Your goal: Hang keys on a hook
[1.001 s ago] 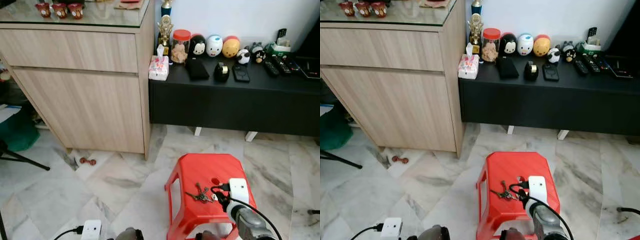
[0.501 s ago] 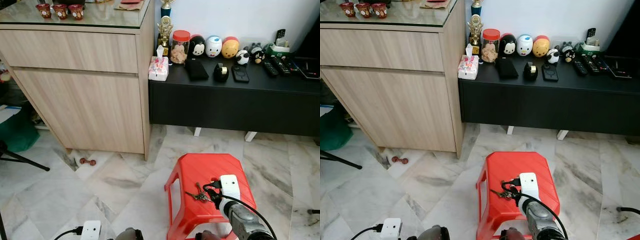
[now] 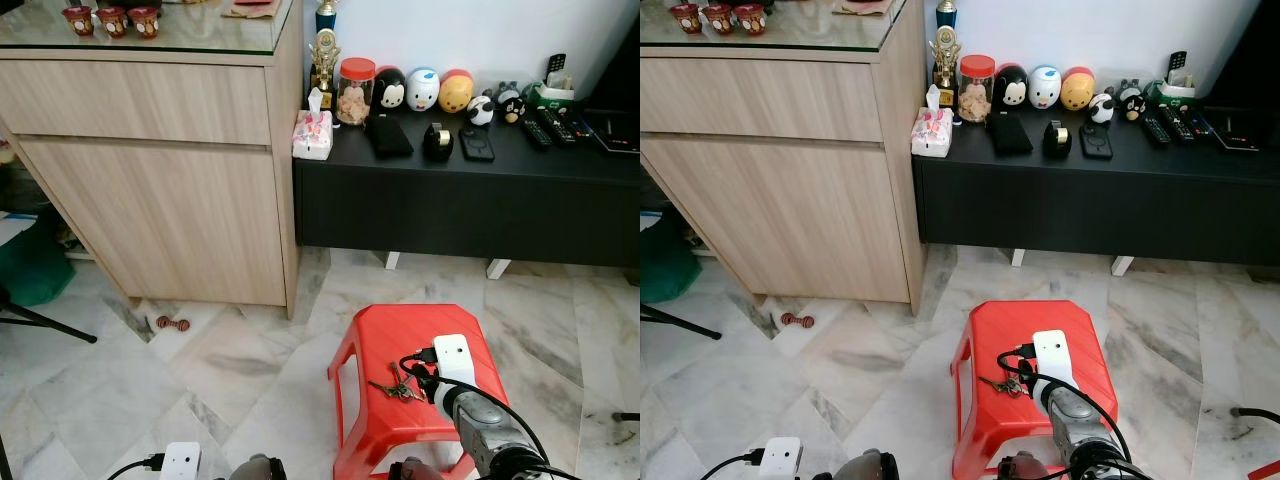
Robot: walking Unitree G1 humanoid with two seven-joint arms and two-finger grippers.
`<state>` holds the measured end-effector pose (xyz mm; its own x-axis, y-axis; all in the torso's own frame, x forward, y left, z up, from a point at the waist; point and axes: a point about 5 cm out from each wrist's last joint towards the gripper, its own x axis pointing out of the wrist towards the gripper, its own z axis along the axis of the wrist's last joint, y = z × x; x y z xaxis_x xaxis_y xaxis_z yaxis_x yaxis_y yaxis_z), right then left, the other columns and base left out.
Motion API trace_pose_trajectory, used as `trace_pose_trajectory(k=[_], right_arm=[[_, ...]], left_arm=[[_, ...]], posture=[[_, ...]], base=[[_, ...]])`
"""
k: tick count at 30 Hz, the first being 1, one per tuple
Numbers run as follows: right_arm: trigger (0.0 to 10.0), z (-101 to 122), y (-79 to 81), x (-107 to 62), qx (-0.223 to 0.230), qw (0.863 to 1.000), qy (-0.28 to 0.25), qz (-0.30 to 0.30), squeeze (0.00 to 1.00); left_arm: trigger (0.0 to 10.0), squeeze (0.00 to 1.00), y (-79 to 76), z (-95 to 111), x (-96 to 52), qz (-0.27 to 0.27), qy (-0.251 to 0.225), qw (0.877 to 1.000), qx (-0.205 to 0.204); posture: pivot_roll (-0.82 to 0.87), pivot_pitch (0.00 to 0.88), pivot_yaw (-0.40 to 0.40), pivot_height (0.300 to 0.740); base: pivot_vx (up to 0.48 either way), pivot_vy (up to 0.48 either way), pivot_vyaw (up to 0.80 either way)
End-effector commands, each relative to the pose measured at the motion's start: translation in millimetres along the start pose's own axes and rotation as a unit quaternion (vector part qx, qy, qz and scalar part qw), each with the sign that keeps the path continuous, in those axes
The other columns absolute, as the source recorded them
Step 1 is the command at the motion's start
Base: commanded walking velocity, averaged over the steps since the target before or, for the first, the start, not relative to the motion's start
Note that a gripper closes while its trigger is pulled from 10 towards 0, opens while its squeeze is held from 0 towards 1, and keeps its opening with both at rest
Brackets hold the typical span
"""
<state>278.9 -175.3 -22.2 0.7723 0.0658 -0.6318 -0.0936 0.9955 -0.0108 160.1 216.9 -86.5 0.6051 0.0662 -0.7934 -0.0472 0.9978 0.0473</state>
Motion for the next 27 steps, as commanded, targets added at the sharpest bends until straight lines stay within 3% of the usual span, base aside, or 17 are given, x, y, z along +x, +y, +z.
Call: trace_pose_trajectory(k=[1,6,13,24,27], right_arm=[[10.0,-1,1.6,0.2,0.007,1.000,0.003,0.000,0.00],[10.0,1,4.5,1.1,0.006,1.000,0.005,0.002,0.00],[10.0,7,5.7,1.6,0.015,1.000,-0.014,0.001,0.00],[10.0,8,2.5,1.3,0.037,0.999,-0.020,-0.020,0.00],[10.0,9,0.4,1.2,0.060,0.997,-0.026,-0.033,0.00]], left_arm=[[10.0,0.00,-5.8,-22,-4.9,-0.014,0.043,0.999,0.003],[10.0,0.00,-4.8,-25,-5.8,-0.013,0.046,0.999,0.003],[10.0,0.00,-5.3,-27,-6.7,-0.014,0.047,0.999,0.006],[10.0,0.00,-2.9,-32,-8.5,-0.012,0.051,0.999,0.008],[10.0,0.00,-2.4,-33,-9.2,-0.012,0.052,0.999,0.010]], posture=[[0.04,0.099,-0.033,0.648],[0.04,0.103,-0.032,0.648],[0.05,0.108,-0.031,0.605],[0.06,0.119,-0.027,0.605],[0.06,0.123,-0.025,0.605]], base=[[0.000,0.000,0.00],[0.000,0.000,0.00],[0.000,0.000,0.00],[0.000,0.000,0.00],[0.000,0.000,0.00]])
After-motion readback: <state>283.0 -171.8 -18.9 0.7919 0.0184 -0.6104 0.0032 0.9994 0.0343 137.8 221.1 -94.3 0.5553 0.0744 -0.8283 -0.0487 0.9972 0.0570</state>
